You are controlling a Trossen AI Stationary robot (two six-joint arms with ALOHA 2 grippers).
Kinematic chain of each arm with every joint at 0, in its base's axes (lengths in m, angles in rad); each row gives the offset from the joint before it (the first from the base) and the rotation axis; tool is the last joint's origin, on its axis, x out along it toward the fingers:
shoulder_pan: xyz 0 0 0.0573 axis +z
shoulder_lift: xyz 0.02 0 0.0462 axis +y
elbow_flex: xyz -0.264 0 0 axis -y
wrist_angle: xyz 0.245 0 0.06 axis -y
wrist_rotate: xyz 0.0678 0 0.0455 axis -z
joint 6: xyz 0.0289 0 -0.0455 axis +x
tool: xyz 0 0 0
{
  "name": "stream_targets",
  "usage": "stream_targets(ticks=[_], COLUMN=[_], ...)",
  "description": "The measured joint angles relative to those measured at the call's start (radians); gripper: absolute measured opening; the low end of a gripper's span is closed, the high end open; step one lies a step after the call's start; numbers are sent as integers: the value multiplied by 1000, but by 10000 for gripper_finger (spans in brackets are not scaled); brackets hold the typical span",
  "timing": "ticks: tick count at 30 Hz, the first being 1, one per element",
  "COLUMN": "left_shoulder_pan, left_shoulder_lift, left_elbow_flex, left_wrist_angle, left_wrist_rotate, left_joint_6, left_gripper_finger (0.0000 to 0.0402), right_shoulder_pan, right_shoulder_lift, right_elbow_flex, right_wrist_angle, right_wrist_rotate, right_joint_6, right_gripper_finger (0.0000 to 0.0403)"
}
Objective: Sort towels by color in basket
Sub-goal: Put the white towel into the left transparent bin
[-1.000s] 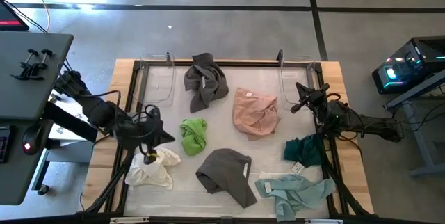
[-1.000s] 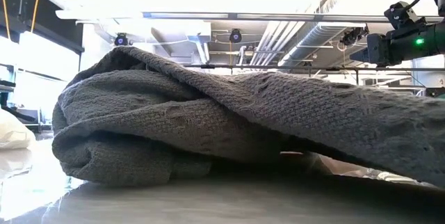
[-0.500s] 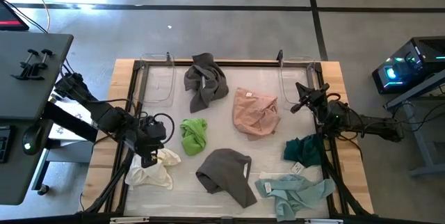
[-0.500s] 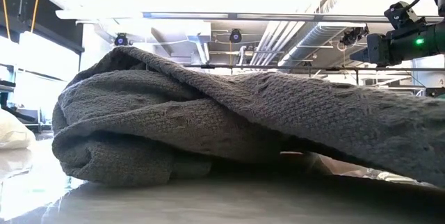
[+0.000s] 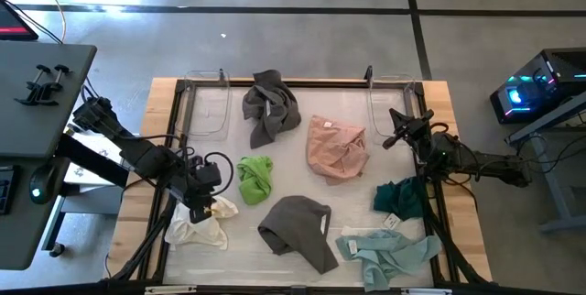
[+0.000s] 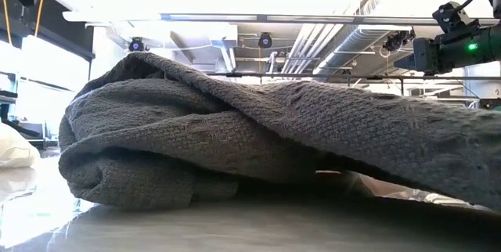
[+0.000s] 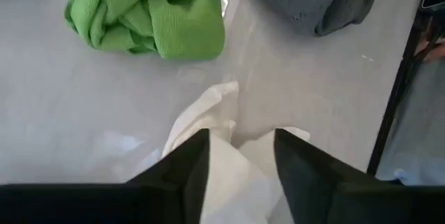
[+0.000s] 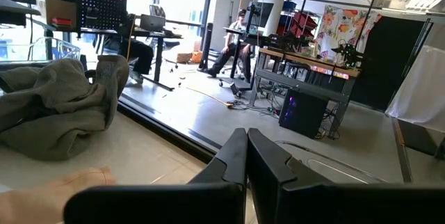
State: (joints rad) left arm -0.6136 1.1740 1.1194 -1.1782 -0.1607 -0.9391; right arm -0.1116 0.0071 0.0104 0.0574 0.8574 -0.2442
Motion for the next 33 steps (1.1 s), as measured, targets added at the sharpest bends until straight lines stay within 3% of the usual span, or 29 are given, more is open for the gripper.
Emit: stream_targets(ticks=[7,12,23,33], left_shoulder_pan=[0,-2,-25,-65], left_shoulder_lift=[0,0,15,80], left_elbow_flex=[-33,-118,-296,-359], left_wrist_angle=[-3,1,153,216], left_wrist_rotate=[31,123,188,213], left_joint_6=[-85,-175,-178,-142], left_gripper_finger=[228,251,255,255], right_shoulder_pan=[0,0,0,0], right_shoulder_lift=[0,0,0,0], right_elbow_flex=[0,0,0,0], right_wrist_angle=[0,0,0,0], right_wrist_rotate=[0,0,0,0], right_joint_6=[0,0,0,0], right_gripper_finger=[0,0,0,0])
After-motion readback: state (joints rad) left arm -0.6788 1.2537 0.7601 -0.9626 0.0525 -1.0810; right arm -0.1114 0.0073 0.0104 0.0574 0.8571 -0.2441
